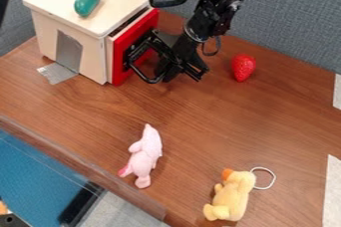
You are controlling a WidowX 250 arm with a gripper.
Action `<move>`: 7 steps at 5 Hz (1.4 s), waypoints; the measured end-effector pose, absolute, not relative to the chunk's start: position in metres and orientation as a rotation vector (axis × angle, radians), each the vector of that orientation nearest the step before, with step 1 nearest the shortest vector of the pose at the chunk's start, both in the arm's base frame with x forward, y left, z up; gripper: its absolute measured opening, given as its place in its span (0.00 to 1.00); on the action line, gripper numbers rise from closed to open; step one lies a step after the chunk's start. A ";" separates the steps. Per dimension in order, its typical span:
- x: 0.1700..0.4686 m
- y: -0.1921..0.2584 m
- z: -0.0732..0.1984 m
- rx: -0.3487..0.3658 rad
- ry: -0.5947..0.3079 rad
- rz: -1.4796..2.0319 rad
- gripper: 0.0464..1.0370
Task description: Close the drawer
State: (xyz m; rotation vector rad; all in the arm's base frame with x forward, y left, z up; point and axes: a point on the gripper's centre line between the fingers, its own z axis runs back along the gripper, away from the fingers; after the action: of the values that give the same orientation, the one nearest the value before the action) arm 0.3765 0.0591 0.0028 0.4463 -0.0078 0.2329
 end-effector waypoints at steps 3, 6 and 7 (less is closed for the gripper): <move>0.370 0.076 0.013 0.429 -0.012 0.351 0.65; 0.386 0.020 0.051 0.322 -0.118 0.259 0.96; 0.386 0.000 0.073 0.214 -0.158 0.273 0.96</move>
State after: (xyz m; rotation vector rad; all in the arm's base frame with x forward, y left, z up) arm 0.3859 0.0004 0.0734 0.2140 -0.1579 0.2728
